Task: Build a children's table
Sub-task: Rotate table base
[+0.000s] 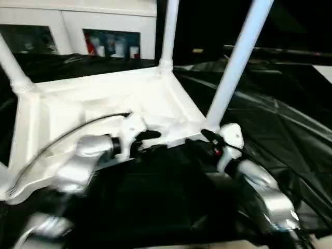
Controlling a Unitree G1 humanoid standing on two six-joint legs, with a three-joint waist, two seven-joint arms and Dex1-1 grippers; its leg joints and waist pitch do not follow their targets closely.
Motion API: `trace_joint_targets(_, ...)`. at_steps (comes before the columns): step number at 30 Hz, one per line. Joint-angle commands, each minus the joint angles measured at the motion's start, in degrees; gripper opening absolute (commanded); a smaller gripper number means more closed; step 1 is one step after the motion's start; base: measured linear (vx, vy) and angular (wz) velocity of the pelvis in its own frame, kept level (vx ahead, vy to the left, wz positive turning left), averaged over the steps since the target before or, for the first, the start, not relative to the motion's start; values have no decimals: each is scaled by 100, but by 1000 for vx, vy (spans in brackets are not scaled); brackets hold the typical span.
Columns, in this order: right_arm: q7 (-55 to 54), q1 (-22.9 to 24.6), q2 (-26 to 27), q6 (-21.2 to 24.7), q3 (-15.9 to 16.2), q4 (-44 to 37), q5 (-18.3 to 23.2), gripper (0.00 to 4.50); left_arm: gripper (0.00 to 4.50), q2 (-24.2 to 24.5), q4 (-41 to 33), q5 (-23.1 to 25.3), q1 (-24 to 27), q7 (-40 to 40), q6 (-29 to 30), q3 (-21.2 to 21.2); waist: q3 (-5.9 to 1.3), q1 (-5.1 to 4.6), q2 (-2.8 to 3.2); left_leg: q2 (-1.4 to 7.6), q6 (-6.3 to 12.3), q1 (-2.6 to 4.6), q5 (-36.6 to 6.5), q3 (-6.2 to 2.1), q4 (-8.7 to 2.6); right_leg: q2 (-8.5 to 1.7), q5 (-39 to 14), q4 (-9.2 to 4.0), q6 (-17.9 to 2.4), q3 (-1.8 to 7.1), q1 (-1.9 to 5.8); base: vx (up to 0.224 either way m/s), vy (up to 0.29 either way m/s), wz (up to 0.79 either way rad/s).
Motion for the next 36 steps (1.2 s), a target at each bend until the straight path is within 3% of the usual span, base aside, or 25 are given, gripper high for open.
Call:
trace_joint_targets(1,-327,-301,109,-111,-185,461,-68,316,277,271,-640,-235,349,-339,368,6,-346,12,25,274,-82,144,-1124,-118,-417,-401,-741,-379,-1259,267,202,0,0,0)
trace_joint_targets(2,-470,-450,172,-137,-248,686,-90,316,284,383,-835,-289,525,-401,434,18,-324,-29,26,257,-91,94,-1107,-131,-453,-379,-904,-390,-1213,261,229,0,0,0)
trace_joint_targets(3,-689,-650,222,-190,-322,1002,-165,316,295,497,-1065,-375,734,-447,535,57,-322,-32,34,256,-126,142,-1113,-113,-435,-360,-926,-388,-1166,269,185,0,0,0)
trace_joint_targets(4,-785,-756,242,-227,-374,1167,-178,316,307,527,-1154,-397,839,-423,555,97,-321,-45,51,257,-144,145,-1134,-112,-447,-351,-924,-394,-1166,268,179,0,0,0)
trace_joint_targets(6,-1066,-1058,258,-307,-518,1631,-222,316,320,605,-1247,-349,1087,-337,503,203,-320,-29,-5,251,-200,164,-1186,-97,-442,-329,-874,-387,-1094,267,170,0,0,0)
trace_joint_targets(7,-1284,-1293,263,-376,-675,2013,-198,316,320,646,-1247,-261,1267,-214,422,288,-305,-33,19,240,-255,148,-1242,-108,-467,-327,-980,-398,-1041,265,170,0,0,0)
trace_joint_targets(10,-1456,-1482,265,-441,-820,2340,-151,316,355,672,-1291,-207,1455,-75,359,371,-305,-26,31,238,-349,210,-1446,-90,-453,-311,-1052,-418,-938,279,126,0,0,0)
trace_joint_targets(12,-1805,-1825,233,-665,-1079,2956,-69,316,362,693,-1540,-277,1881,181,409,557,-329,-22,13,240,-386,164,-1396,-110,-456,-323,-897,-374,-915,275,171,0,0,0)
trace_joint_targets(18,-2522,-2491,-55,-1112,-1561,4127,44,316,403,689,-1872,-613,2832,224,378,1114,-332,81,-21,221,-289,210,-1282,-53,-409,-269,-656,-370,-897,274,135,0,0,0)
trace_joint_targets(19,-2706,-2672,-146,-1235,-1693,4420,100,316,419,714,-1910,-754,3104,121,257,1274,-331,80,-17,221,-290,207,-1291,-49,-402,-279,-633,-354,-928,279,123,0,0,0)
trace_joint_targets(20,-2783,-2744,-192,-1275,-1749,4522,122,316,432,757,-1924,-819,3261,14,162,1340,-333,58,-49,217,-293,137,-1275,-80,-419,-292,-688,-349,-914,266,189,0,0,0)
trace_joint_targets(21,-2783,-2744,-192,-1275,-1749,4522,122,316,432,757,-1924,-819,3261,14,162,1340,-317,71,-32,212,-273,192,-1415,-55,-408,-269,-871,-385,-864,268,124,0,0,0)
trace_joint_targets(22,-2535,-2838,-240,-1331,-1747,4636,135,316,443,883,-1948,-996,3621,-223,20,1557,-308,73,-53,219,-253,209,-1573,-45,-401,-268,-1031,-400,-839,279,97,0,0,0)
trace_joint_targets(24,-2399,-2888,-248,-1377,-1747,4722,145,316,447,938,-1965,-1048,3752,-285,-34,1640,-309,50,-46,222,-240,141,-1590,-78,-425,-283,-1163,-403,-752,276,146,0,0,0)
trace_joint_targets(25,-2103,-2905,-249,-1400,-1708,4764,158,316,447,1079,-1967,-1085,3960,-441,-106,1765,-304,37,-50,223,-221,163,-1656,-77,-417,-272,-1204,-413,-741,274,126,0,0,0)
trace_joint_targets(26,-2072,-2897,-250,-1399,-1694,4753,151,316,447,1097,-1961,-1090,3977,-464,-110,1781,-290,26,-55,223,-212,142,-1677,-86,-429,-272,-1262,-419,-724,273,134,0,0,0)
trace_joint_targets(27,-1744,-2816,-260,-1407,-1537,4658,66,316,447,1277,-1895,-1140,4137,-699,-155,1962,-299,18,-26,226,-224,162,-1748,-88,-429,-271,-1337,-427,-712,276,121,0,0,0)
trace_joint_targets(28,-1744,-2816,-260,-1407,-1537,4658,66,316,447,1277,-1895,-1140,4137,-699,-155,1962,-291,-4,-38,227,-208,136,-1747,-96,-438,-278,-1355,-422,-738,280,131,0,0,0)
trace_joint_targets(33,-577,-2079,-284,-1452,-863,3647,-87,316,447,1703,-1525,-1596,4070,-1051,-83,2787,-295,-67,-16,231,-178,143,-1726,-113,-453,-264,-1190,-411,-870,277,145,0,0,0)
trace_joint_targets(36,-621,-1555,-351,-1265,-804,2865,-66,316,447,1734,-1335,-1976,3860,-997,-79,3171,-292,-64,-31,241,-174,169,-1704,-108,-465,-262,-1130,-410,-916,282,139,0,0,0)
